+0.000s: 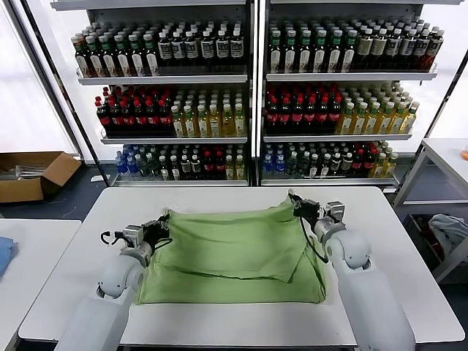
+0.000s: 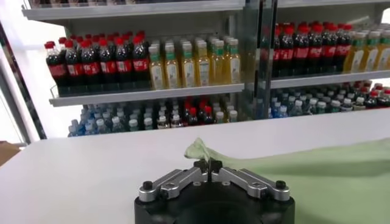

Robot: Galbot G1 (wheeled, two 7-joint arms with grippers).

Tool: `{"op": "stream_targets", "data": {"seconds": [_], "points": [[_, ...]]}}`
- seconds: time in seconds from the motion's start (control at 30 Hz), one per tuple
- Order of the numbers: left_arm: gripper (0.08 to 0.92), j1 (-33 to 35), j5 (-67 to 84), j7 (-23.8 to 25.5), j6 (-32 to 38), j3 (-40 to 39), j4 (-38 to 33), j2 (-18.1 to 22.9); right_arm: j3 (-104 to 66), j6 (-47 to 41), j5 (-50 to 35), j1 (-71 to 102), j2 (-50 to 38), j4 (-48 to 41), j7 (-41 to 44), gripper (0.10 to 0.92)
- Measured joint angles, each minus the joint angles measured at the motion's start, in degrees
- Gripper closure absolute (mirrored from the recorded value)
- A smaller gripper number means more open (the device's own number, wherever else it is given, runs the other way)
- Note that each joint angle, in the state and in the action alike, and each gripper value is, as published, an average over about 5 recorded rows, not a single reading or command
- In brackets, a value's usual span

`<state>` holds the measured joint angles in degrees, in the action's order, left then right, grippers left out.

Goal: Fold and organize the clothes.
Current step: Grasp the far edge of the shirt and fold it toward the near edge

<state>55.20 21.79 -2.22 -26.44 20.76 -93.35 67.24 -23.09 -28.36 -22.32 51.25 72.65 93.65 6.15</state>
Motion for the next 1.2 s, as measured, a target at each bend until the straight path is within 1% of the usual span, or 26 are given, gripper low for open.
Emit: {"op": "stream_targets", "data": {"seconds": [0.33,0.6,0.93,1.2], "points": [[0.916,8.02,-1.94,0.8,0.27,2.86,-7.47,0.16,-1.72,-2.83,1.8,9.83,-0.08,10.05,-4.46,0.918],[0.916,12.93,-3.14,1.31,0.34,4.61,-10.9,0.64,-2.75,-3.8,3.62,15.74,0.11,15.61,-5.9,0.918],[0.916,17.16,-4.65,1.92,0.45,5.91,-12.85,1.45,-3.21,-4.34,5.48,20.97,0.24,19.57,-6.92,0.918],[0.916,19.2,-5.55,2.13,0.44,6.55,-13.81,1.8,-2.89,-4.52,6.87,23.26,0.22,20.6,-7.4,0.918]]}}
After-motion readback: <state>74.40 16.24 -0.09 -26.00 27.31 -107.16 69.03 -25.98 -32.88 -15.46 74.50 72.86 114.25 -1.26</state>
